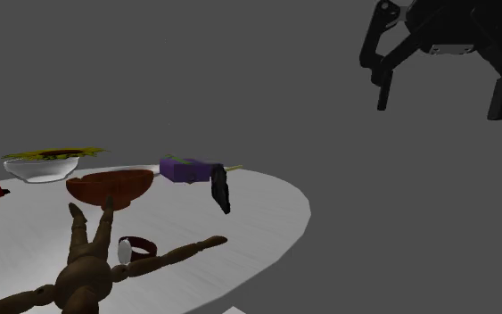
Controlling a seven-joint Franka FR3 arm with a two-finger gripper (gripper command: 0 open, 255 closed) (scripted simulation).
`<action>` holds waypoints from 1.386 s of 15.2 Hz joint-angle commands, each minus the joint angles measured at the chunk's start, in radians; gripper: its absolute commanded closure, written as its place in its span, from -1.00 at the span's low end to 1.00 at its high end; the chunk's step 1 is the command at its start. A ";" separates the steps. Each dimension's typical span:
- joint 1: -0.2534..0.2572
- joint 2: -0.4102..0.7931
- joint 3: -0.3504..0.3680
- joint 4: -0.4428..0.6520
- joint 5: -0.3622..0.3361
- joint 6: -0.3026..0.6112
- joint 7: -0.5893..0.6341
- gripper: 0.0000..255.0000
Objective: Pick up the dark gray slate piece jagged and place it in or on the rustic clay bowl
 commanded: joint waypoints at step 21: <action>0.211 0.517 0.249 0.253 0.044 0.329 -0.090 -1.00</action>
